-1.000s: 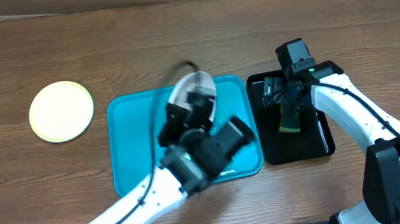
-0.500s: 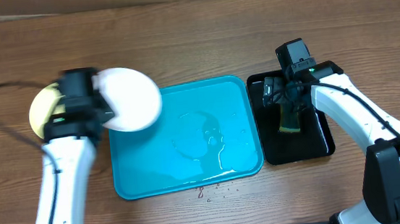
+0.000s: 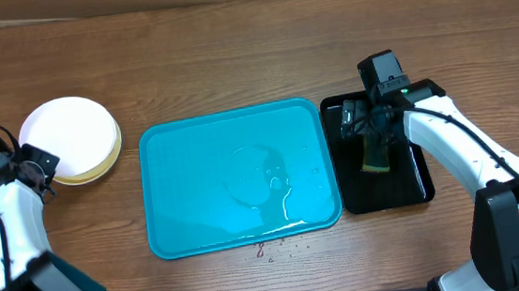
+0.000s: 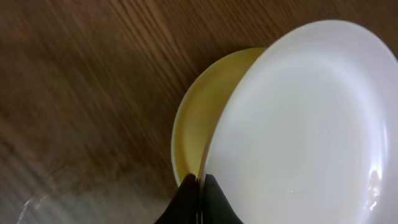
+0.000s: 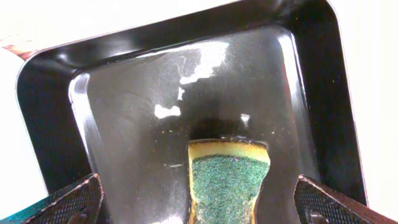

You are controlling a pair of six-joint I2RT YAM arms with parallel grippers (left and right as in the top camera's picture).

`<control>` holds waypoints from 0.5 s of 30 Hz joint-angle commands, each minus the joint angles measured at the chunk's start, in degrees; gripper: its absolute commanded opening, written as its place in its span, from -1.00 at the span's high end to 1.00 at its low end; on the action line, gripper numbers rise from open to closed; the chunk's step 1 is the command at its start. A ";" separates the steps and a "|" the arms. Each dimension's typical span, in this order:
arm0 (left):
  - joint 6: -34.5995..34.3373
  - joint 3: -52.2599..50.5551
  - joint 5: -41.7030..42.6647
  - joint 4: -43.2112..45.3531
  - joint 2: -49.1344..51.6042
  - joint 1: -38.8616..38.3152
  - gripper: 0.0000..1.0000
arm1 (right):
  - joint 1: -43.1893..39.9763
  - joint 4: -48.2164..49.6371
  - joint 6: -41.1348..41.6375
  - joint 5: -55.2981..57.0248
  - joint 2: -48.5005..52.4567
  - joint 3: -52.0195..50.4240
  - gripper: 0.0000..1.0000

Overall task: Clean dirty plates on tray and stack at the side
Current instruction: 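Set the white plate on top of the plate stack at left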

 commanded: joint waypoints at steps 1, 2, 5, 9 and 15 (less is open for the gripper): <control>-0.55 0.87 1.64 2.25 3.39 0.07 0.91 | -0.42 0.37 -0.24 0.46 -0.20 1.20 -1.00; -0.55 0.87 1.64 2.78 3.91 0.07 0.92 | -0.42 0.37 -0.22 0.46 -0.20 1.20 -1.00; -0.55 0.87 1.53 3.69 5.25 0.07 0.91 | -0.42 0.37 -0.22 0.46 -0.20 1.20 -1.00; -0.52 0.87 0.81 4.26 5.53 0.28 0.92 | -0.42 0.37 -0.22 0.46 -0.20 1.20 -1.00; 0.83 1.07 6.25 2.95 4.83 0.31 -0.88 | -0.42 0.37 -0.24 0.46 -0.20 1.20 -1.00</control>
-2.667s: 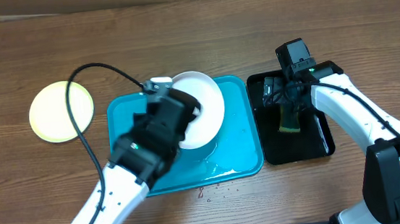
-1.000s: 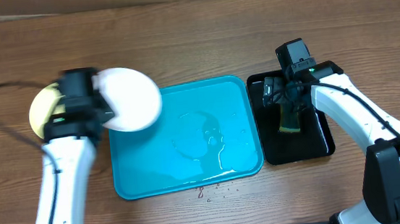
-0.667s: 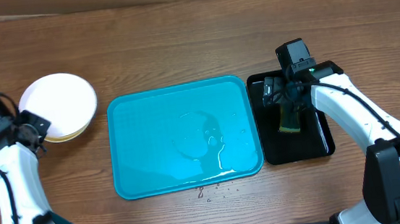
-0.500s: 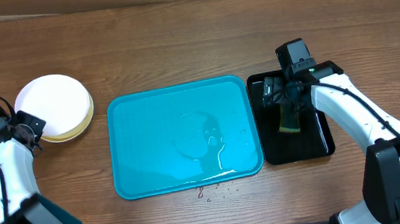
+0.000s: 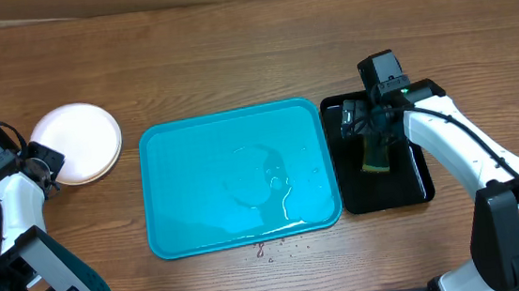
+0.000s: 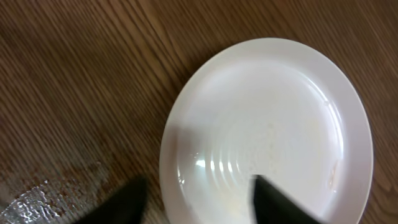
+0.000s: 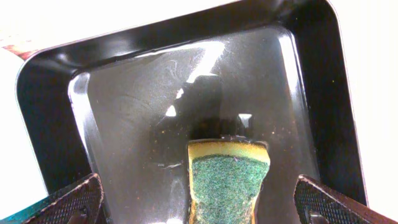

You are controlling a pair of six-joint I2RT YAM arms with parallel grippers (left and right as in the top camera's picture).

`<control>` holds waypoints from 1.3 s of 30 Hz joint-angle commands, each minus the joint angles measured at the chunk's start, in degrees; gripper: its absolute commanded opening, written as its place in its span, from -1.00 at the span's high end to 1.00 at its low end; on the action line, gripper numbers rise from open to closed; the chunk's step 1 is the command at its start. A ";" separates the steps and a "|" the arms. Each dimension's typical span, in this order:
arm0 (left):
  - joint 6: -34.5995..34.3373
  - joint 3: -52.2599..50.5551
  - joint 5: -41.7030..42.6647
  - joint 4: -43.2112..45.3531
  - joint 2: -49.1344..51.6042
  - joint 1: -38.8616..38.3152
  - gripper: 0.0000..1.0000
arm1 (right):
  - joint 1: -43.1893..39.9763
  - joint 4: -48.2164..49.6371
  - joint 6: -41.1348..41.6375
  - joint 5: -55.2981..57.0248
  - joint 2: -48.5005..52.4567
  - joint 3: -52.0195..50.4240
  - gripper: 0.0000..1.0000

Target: Clean dirty plates on tray and stack at the side

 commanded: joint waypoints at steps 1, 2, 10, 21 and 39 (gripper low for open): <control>2.19 1.11 8.76 -1.31 -0.74 0.33 -0.98 | -0.44 0.37 -0.22 0.46 -0.20 1.20 -1.00; 3.45 1.18 13.35 -1.31 -1.27 0.11 -0.98 | -0.44 0.37 -0.22 0.46 -0.20 1.20 -1.00; 6.58 2.40 26.62 -3.34 -10.16 -7.30 -1.00 | -0.44 0.37 -0.20 0.46 -0.20 1.20 -1.00; 6.56 2.38 26.21 -7.30 -12.90 -15.89 -1.00 | -0.44 0.37 -0.22 0.46 -0.20 1.20 -1.00; 6.56 2.38 26.18 -7.32 -12.74 -15.89 -1.00 | -0.44 0.37 -0.22 0.46 -0.17 1.20 -1.00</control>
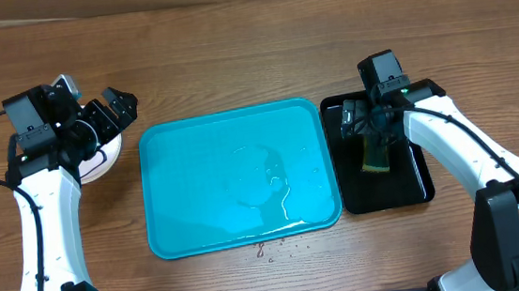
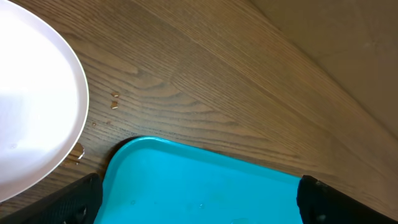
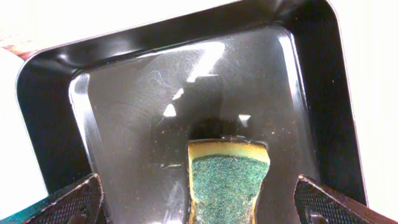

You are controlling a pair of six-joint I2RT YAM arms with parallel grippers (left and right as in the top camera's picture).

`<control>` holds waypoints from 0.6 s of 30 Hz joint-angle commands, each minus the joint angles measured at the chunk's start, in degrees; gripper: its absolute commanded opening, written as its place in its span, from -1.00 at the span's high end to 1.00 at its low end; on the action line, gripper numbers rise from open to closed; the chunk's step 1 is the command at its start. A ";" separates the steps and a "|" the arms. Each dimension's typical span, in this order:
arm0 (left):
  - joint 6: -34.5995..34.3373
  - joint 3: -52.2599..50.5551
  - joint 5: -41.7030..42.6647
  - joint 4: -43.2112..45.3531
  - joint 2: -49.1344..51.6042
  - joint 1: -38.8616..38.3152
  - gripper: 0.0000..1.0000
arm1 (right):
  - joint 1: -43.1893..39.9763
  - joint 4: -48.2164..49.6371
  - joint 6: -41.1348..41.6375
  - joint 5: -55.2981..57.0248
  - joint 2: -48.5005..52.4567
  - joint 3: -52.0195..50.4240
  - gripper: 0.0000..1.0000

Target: Clean dirty plates on tray and stack at the side

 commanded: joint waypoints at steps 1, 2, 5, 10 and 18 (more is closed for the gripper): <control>1.53 0.46 0.83 0.09 0.39 -0.13 -0.99 | -0.44 0.33 -0.22 0.44 -0.20 1.22 -1.00; 1.53 0.46 0.83 0.09 0.39 -0.13 -1.00 | -0.44 0.33 -0.20 0.44 -0.20 1.20 -1.00; 1.53 0.46 0.83 0.09 0.39 -0.13 -0.99 | -0.44 0.33 -0.20 0.44 -0.20 1.20 -1.00; 1.53 0.46 0.83 0.09 0.39 -0.13 -1.00 | -0.44 0.33 -0.20 0.44 -0.20 1.22 -1.00; 1.53 0.46 0.83 0.11 0.39 -0.13 -1.00 | 0.90 0.31 -0.20 0.44 -4.20 1.20 -1.00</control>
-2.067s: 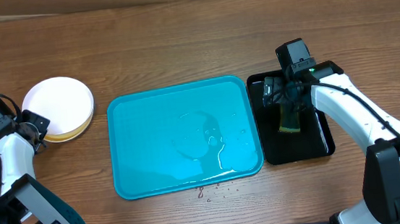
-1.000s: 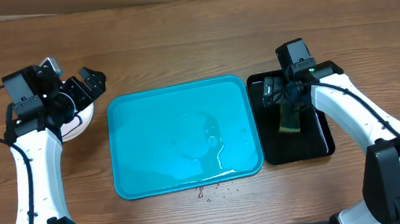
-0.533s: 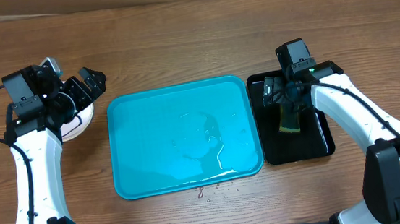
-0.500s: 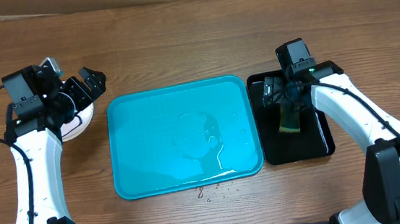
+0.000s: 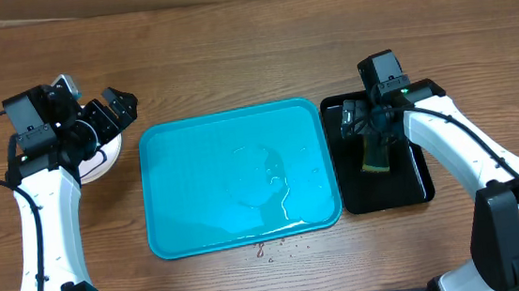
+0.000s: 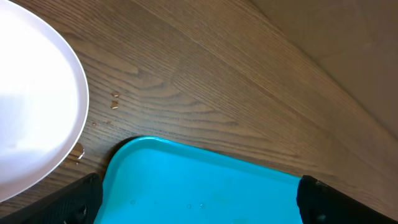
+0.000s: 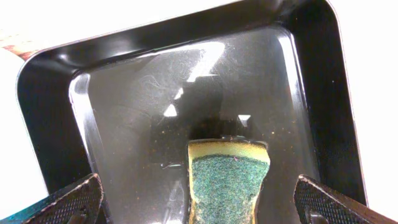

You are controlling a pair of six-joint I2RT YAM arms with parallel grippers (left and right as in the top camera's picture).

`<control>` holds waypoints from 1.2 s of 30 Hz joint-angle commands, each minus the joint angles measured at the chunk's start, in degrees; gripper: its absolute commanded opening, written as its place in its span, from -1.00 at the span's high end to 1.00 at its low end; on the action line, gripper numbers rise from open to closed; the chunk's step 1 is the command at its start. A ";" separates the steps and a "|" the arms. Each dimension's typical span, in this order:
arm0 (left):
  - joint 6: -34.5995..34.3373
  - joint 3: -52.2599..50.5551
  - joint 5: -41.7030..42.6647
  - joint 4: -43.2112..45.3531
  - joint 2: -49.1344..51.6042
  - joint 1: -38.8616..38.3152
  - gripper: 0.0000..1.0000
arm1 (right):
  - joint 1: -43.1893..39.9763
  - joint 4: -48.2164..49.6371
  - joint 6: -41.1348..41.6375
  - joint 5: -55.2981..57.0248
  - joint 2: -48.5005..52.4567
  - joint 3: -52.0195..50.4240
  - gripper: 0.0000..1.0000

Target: Clean dirty plates on tray and stack at the side

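The white plate [image 5: 97,161] [image 6: 31,106] lies on top of the stack at the table's left, mostly hidden under my left arm in the overhead view. My left gripper [image 5: 111,111] [image 6: 199,208] hangs open above the gap between that stack and the teal tray [image 5: 181,218] [image 6: 205,186]. The tray holds only water and no plates. My right gripper [image 5: 371,124] [image 7: 202,208] is open over the black tray [image 5: 423,183] [image 7: 56,112]. The green-and-yellow sponge [image 5: 374,157] [image 7: 229,177] lies between its fingertips [image 7: 74,199], apart from both.
Small crumbs or drops [image 5: 269,248] lie on the wooden table just in front of the teal tray. A cardboard wall [image 6: 348,37] runs along the table's far edge. Water drops [image 6: 115,99] dot the wood beside the white plate.
My left gripper was first shut on the white plate's rim, holding it tilted over a yellow plate at the left. Then it was open with the white plate lying flat on the yellow one. Later it stood higher and further right, towards the teal tray. The right gripper stayed open over the sponge.
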 commanded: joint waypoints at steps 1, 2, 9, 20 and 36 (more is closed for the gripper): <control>1.53 0.46 0.83 0.09 0.39 -0.13 -1.00 | 1.18 0.33 -0.20 0.44 -5.05 1.20 -1.00; 1.53 0.46 0.83 0.09 0.39 -0.13 -1.00 | 1.57 0.33 -0.20 0.44 -6.40 1.20 -1.00; 1.53 0.46 0.83 0.09 0.39 -0.13 -0.99 | 2.84 0.33 -0.20 0.42 -24.13 1.20 -1.00; 1.53 0.46 0.83 0.09 0.39 -0.13 -1.00 | 2.84 0.09 -0.22 0.44 -56.59 1.16 -1.00; 1.53 0.46 0.83 0.09 0.39 -0.13 -1.00 | -11.43 29.03 -3.41 -8.48 -87.49 -24.39 -1.00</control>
